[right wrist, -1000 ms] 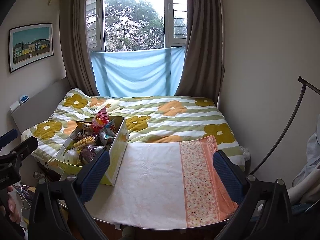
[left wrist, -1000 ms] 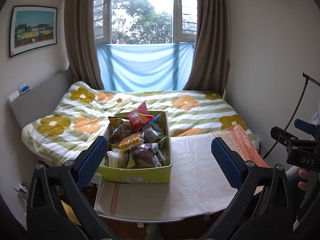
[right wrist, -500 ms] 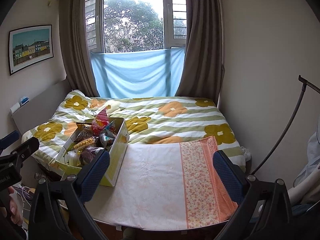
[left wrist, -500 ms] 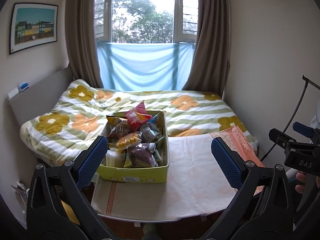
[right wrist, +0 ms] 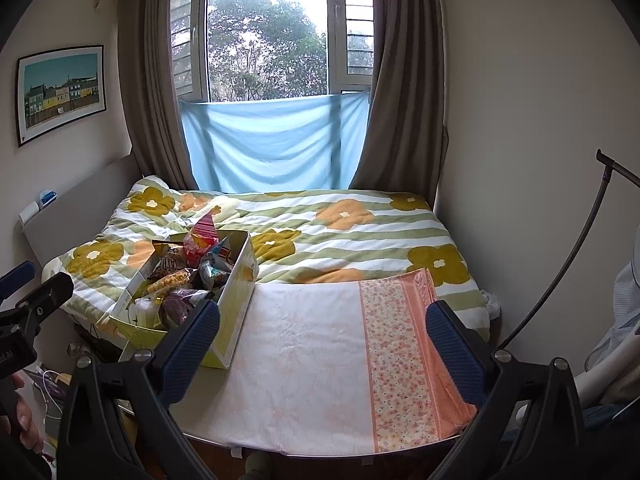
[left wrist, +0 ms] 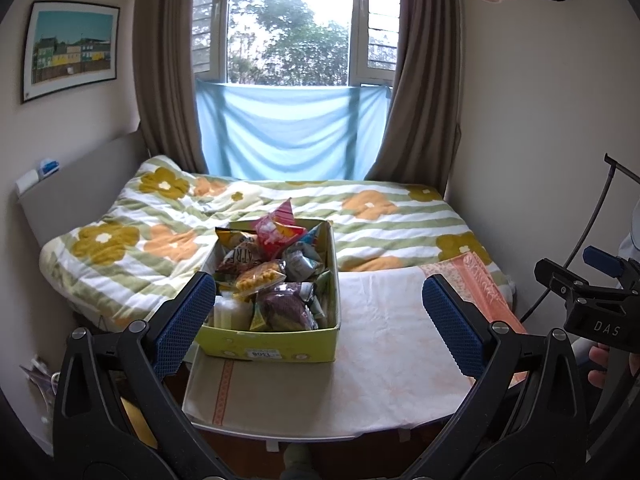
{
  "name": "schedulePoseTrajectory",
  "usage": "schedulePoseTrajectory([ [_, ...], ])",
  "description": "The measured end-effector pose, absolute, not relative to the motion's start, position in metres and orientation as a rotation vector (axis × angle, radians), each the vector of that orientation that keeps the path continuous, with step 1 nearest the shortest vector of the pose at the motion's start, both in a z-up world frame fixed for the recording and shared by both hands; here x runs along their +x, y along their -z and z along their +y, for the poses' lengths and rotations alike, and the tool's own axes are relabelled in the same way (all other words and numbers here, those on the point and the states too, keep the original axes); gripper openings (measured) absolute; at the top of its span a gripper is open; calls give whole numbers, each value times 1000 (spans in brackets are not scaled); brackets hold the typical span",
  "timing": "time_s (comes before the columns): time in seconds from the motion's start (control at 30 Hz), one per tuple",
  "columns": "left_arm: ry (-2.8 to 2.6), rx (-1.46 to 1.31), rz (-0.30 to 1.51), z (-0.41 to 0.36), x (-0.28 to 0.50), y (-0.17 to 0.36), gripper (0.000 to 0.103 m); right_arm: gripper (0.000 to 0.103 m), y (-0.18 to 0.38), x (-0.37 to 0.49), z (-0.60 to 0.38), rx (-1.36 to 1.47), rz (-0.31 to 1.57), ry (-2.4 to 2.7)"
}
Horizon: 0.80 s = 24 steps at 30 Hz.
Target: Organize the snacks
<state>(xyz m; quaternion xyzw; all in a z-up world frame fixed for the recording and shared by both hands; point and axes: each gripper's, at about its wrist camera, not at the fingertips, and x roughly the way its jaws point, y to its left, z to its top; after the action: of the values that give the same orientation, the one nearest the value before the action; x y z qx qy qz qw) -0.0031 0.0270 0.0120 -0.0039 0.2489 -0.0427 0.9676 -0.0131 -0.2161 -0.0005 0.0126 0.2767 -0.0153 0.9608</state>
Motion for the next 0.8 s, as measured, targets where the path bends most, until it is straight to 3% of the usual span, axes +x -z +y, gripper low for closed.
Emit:
schedulePoseTrajectory([
  [0.8, 96, -1, 488, 31, -8, -13, 103, 102, 4, -14, -214, 31, 565, 45],
])
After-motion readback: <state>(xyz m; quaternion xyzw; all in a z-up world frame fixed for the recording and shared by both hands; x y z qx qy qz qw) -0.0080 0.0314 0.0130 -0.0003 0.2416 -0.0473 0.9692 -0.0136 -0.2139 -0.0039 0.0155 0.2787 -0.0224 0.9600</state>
